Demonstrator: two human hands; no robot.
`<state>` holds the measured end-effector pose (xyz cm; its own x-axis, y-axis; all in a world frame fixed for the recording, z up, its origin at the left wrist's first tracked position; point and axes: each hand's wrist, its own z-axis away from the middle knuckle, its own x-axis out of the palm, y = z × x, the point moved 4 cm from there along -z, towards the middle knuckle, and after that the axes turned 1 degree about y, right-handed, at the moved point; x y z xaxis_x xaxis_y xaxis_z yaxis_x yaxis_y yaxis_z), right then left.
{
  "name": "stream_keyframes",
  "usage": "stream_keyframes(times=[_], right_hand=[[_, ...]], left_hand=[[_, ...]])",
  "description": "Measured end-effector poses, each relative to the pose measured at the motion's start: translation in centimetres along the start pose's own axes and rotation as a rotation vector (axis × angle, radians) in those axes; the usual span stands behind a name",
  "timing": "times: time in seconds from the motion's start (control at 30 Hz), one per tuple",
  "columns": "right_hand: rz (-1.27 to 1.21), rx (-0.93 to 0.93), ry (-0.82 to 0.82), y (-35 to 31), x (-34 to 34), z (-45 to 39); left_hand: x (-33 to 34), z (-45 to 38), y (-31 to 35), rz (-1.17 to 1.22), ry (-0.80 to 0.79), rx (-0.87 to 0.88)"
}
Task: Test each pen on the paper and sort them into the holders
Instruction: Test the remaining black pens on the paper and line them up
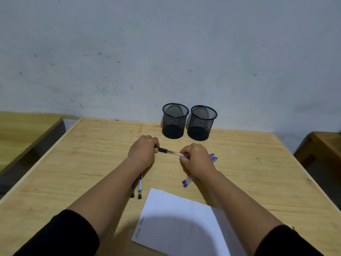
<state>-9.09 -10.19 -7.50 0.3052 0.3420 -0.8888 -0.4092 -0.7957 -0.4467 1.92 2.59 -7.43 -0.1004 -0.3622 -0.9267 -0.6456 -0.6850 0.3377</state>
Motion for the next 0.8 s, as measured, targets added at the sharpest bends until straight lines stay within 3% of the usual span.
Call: stream_keyframes(times=[0.1, 0.3, 0.47, 0.57, 0.73, 0.8], right_hand=[[-0.128, 0.019, 0.008, 0.4, -0.5, 0.1], [-0.798, 0.204, 0.067, 1.5, -3.5, 1.9], [-1.324, 0.242, 0.101, 0.4, -4.6, 4.4], [-1.338, 0.145, 0.095, -0.7, -4.7, 5.7], [-1.186, 0.004, 0.161, -1.4, -5.3, 8.3], [-1.201, 0.011, 0.257, -0.4, -6.1, 9.2]], left_hand=[[-0.2, 0.1, 0.2, 0.062, 0.038, 0.031], [-2.4, 1.2, 1.2, 0.317, 0.168, 0.089], [-3.6, 3.6, 3.5, 0.517, 0.192, 0.08], [-4.2, 5.4, 5.3, 0.668, 0.179, 0.101], [-5.2, 6.6, 6.3, 0.643, 0.103, 0.179], [-6.0, 6.5, 4.3, 0.637, 0.189, 0.093]])
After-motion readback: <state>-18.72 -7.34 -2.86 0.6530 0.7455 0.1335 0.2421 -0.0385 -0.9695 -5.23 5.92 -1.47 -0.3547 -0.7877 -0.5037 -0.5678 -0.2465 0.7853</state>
